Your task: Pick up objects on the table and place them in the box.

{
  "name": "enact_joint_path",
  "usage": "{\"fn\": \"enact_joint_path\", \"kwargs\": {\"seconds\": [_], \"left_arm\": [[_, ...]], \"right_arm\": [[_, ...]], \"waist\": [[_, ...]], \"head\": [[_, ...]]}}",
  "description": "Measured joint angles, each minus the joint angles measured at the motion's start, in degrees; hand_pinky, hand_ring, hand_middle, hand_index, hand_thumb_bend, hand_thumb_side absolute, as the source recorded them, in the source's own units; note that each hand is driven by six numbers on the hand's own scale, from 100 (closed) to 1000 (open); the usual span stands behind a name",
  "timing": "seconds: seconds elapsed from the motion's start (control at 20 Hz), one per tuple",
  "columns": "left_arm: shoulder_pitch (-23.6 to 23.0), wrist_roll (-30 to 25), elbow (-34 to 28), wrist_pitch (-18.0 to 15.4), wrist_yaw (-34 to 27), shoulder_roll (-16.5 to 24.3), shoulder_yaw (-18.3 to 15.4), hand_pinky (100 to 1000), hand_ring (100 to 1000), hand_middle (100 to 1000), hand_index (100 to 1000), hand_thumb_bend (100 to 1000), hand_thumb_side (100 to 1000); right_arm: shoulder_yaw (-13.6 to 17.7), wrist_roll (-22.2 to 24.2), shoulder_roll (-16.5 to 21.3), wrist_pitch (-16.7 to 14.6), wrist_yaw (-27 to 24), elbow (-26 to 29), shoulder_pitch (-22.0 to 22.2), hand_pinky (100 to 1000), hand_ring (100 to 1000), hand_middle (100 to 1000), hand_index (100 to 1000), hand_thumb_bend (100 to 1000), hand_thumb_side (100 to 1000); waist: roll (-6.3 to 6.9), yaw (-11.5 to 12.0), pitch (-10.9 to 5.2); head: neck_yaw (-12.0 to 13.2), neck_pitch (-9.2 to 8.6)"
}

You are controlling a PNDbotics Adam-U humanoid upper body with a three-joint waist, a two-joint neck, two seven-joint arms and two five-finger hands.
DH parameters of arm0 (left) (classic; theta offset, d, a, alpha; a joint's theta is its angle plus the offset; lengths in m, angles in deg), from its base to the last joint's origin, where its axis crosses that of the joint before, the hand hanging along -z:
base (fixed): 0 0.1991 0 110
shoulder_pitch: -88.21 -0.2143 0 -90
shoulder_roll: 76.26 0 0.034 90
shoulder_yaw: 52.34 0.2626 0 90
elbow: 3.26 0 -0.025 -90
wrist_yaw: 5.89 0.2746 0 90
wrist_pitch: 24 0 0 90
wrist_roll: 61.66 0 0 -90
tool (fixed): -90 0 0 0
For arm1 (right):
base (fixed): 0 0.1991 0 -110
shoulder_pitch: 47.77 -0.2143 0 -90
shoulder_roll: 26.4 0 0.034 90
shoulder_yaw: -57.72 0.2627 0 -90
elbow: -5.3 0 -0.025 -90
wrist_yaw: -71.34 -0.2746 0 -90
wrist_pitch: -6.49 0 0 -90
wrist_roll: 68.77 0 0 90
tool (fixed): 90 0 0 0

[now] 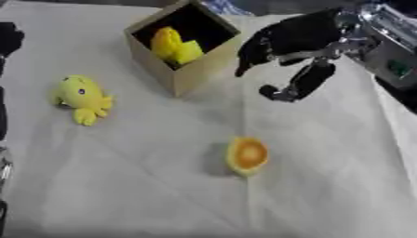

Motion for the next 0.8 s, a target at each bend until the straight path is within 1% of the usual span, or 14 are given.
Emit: {"fn": "enact_joint_path", "kwargs": {"seconds": [0.2,0.25,0.35,0.45,0.55,0.65,0.7,0.8], "left_arm": [[-0.24,0.04,0.00,0.04,0.00,0.01,0.00,867,772,706,832,195,836],[-0.25,0.06,0.00,0.06,0.00,0.01,0.00,867,772,706,832,193,838],[-0.37,0.12,0.00,0.12,0.02,0.02,-0.01,867,773,706,831,191,841],[-0.54,0.13,0.00,0.13,0.04,0.04,-0.02,867,773,706,831,191,841],[-0.76,0.14,0.01,0.14,0.08,0.13,-0.02,867,773,706,831,191,841],[-0.80,0.13,0.01,0.14,0.10,0.43,-0.02,867,773,706,831,191,841],[-0.80,0.13,0.01,0.14,0.11,0.50,-0.02,867,774,706,831,191,841],[-0.80,0.13,0.01,0.14,0.13,0.51,-0.02,867,774,706,831,190,842]], "right_arm": [[-0.57,2.76,0.21,2.43,-3.57,2.18,0.55,903,922,781,881,100,510],[-0.57,3.44,0.23,3.05,-4.46,2.69,0.58,904,920,777,882,100,543],[-0.60,4.51,0.63,4.25,-6.21,3.50,1.00,904,914,763,883,100,652],[-0.70,4.75,1.70,5.68,-8.01,3.99,2.26,906,916,767,892,100,718],[-0.99,4.79,2.51,7.22,-9.81,4.60,3.11,907,920,776,898,100,730],[-1.37,5.31,3.24,8.39,-11.70,5.54,3.52,909,927,785,903,100,712],[-1.54,5.73,3.64,8.82,-12.58,6.06,3.77,911,930,788,903,100,702],[-1.63,6.76,4.67,9.35,-14.46,7.07,4.44,912,931,788,902,100,714]], "waist": [[-0.02,-0.21,-0.07],[-0.02,-0.23,-0.07],[-0.08,-0.68,-0.08],[-0.19,-0.97,-0.09],[-0.29,-1.08,-0.09],[-0.37,-1.16,-0.10],[-0.37,-1.16,-0.13],[-0.38,-1.16,-0.20]], "head": [[0.17,0.08],[0.19,0.08],[0.41,0.12],[0.70,0.17],[0.78,0.27],[0.90,0.47],[0.94,0.57],[0.99,0.59]]}}
